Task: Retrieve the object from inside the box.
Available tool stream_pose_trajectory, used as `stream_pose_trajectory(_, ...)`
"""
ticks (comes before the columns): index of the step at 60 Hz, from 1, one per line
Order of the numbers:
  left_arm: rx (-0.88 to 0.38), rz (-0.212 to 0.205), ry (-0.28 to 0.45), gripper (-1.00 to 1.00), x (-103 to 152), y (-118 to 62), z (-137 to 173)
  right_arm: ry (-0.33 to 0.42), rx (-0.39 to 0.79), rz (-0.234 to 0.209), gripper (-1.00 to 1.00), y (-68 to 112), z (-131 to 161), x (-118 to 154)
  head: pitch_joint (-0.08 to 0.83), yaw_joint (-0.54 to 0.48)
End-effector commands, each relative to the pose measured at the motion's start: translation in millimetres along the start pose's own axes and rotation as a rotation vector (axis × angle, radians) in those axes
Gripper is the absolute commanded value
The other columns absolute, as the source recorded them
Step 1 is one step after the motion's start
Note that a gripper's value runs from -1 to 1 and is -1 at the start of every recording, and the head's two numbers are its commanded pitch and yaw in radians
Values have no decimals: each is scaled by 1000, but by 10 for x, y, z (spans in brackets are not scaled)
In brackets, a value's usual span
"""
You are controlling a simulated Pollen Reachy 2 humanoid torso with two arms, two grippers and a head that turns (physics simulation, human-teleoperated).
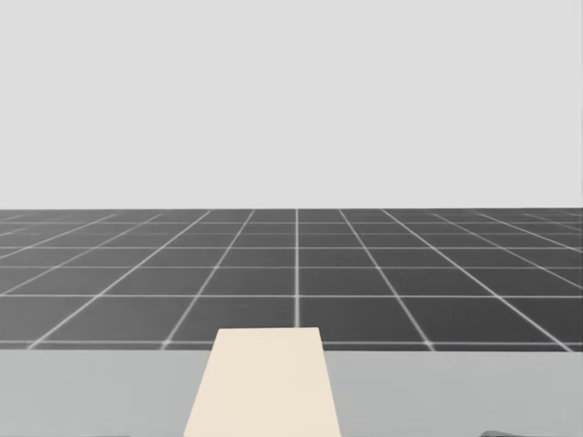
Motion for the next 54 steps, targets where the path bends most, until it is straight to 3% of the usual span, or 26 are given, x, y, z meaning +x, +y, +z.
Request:
stream_pose_trajectory(1,-214,-56,-31,-1000,-5,-129,111,-97,190,35,-1000,169,56,63,-3,10)
stream_pose_trajectory(8,-342,-77,-71,-1000,9,-212,197,-148,301,93,-1000,298,99,89,-4,5)
stream_pose_trajectory(20,-371,-85,-71,-1000,17,-277,186,-157,381,126,-1000,404,111,72,-3,0)
stream_pose_trajectory(33,-438,-37,-41,-1000,7,-428,-35,-145,400,141,-1000,440,90,31,1,-8)
stream_pose_trajectory(39,-480,10,-46,-1000,3,-438,-157,-156,421,151,-1000,470,99,29,2,-4)
stream_pose_trajectory(54,-535,28,25,-1000,-122,-419,-513,-168,458,172,-1000,514,149,31,8,-7)
